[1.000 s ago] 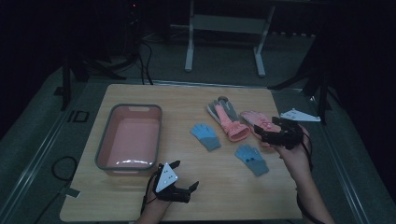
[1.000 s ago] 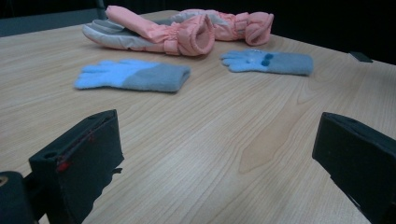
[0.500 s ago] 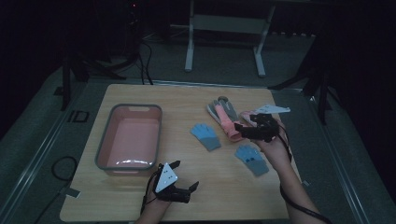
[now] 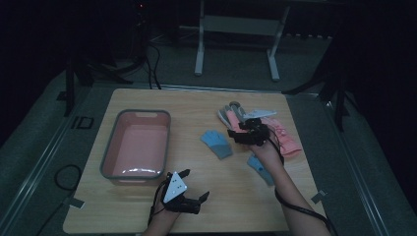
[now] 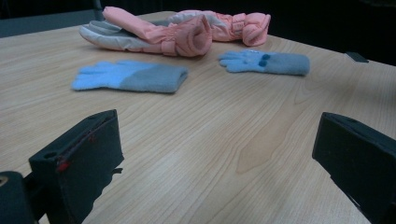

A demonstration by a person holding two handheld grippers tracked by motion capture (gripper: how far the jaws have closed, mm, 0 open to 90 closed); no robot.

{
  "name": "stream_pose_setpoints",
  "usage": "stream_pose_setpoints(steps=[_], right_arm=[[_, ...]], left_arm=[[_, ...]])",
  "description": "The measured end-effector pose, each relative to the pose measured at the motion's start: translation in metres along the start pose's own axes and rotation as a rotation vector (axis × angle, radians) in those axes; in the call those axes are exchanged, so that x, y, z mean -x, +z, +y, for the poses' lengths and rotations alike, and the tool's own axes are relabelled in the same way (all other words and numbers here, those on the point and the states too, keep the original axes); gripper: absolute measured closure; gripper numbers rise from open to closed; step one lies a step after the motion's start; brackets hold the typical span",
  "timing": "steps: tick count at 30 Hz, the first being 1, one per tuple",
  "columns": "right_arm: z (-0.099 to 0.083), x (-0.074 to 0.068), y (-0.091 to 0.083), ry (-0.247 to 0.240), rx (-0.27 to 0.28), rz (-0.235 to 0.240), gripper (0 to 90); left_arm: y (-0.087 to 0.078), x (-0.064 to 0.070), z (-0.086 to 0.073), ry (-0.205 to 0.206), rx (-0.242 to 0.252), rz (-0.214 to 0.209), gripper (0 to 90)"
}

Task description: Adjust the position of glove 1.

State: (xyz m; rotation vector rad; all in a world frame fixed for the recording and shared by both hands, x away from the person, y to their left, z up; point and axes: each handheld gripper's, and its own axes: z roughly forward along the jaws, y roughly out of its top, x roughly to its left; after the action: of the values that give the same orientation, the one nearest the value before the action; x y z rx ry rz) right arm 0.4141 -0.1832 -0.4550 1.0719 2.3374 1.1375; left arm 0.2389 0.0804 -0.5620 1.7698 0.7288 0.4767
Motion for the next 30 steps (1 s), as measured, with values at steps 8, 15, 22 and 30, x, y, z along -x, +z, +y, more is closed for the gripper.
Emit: stream_pose_setpoints(steps=[8,15,22,30], right_arm=[[-0.003,-0.005,0.038,-0.064,-0.099,0.055,59.4],[-0.013,-0.006,0.075,-0.116,-0.172,0.081,64.1],[-0.023,-0.003,0.098,-0.071,-0.186,0.122,64.8],[-0.033,-0.012,0.105,-0.076,-0.182,0.062,82.0]], left_arm=[[0.0,0.0,0.0,0.001,0.0,-0.003,1.6],[0.0,0.0,0.0,-0.004,0.001,-0.007,1.7],[0.0,-0.001,0.0,-0.004,0.0,-0.008,1.6],[0.0,-0.001,0.0,-0.006,-0.001,-0.007,1.6]])
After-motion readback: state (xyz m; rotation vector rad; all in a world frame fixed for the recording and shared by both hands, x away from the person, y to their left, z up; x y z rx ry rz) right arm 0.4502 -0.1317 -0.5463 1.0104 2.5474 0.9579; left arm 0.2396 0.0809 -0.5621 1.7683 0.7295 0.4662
